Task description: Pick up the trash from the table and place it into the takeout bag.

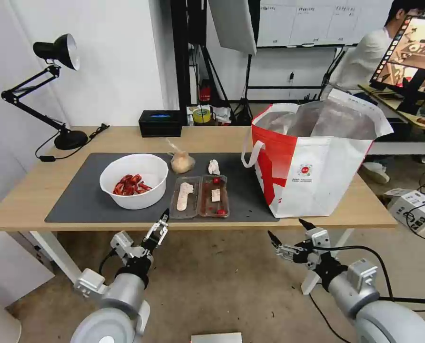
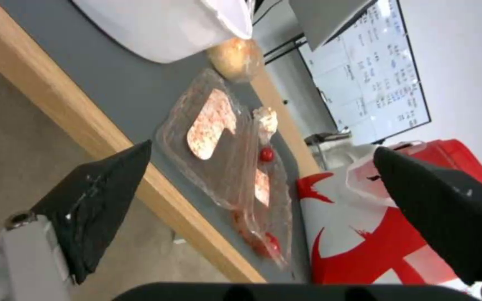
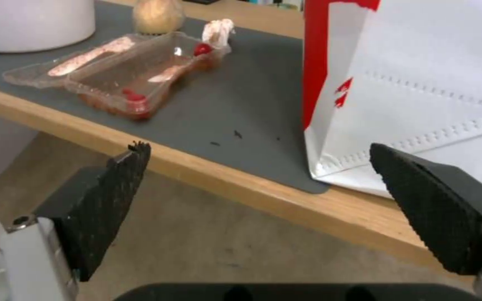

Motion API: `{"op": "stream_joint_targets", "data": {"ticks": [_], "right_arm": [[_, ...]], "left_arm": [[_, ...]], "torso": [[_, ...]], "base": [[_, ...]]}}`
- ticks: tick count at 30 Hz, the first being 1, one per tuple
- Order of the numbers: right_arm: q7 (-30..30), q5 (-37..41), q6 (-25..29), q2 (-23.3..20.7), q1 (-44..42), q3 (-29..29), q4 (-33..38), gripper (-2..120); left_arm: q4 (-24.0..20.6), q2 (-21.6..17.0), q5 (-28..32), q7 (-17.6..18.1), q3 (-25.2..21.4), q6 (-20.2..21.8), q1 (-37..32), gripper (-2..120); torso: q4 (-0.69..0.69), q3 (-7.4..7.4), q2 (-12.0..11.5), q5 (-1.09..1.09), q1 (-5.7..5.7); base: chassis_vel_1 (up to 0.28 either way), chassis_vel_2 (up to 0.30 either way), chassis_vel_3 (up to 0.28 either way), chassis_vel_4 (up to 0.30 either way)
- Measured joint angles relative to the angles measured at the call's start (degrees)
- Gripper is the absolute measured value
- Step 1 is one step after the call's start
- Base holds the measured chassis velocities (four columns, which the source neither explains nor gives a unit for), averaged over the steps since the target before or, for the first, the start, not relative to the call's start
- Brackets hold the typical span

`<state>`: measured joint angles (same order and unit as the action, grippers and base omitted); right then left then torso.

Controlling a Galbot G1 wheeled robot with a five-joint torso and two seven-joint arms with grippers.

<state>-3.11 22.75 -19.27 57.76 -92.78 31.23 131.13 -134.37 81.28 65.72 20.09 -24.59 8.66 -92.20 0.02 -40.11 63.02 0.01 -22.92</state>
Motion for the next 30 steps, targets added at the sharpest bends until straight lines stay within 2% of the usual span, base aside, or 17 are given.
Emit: {"op": "stream_joint_targets", "data": {"ticks": [17, 30], "right_arm": [[-0.1, -0.5, 0.0, 1.1, 0.0, -0.3, -0.6, 100], [-0.1, -0.8, 0.0, 1.1, 0.3, -0.6, -1.6, 100]], "left_arm": [[4.6, -2.6, 1.4, -2.3, 5.3, 1.7, 5.2, 100], [8.6, -2.8, 2.6, -2.2, 9.4, 2.9, 11.0, 100]], "torso": [[-0.02, 0.00, 0.0, -0.01, 0.00], [-0.02, 0.00, 0.0, 0.00, 0.00]], "base": [[0.000, 0.000, 0.000, 0.000], [0.000, 0.000, 0.000, 0.000]]}}
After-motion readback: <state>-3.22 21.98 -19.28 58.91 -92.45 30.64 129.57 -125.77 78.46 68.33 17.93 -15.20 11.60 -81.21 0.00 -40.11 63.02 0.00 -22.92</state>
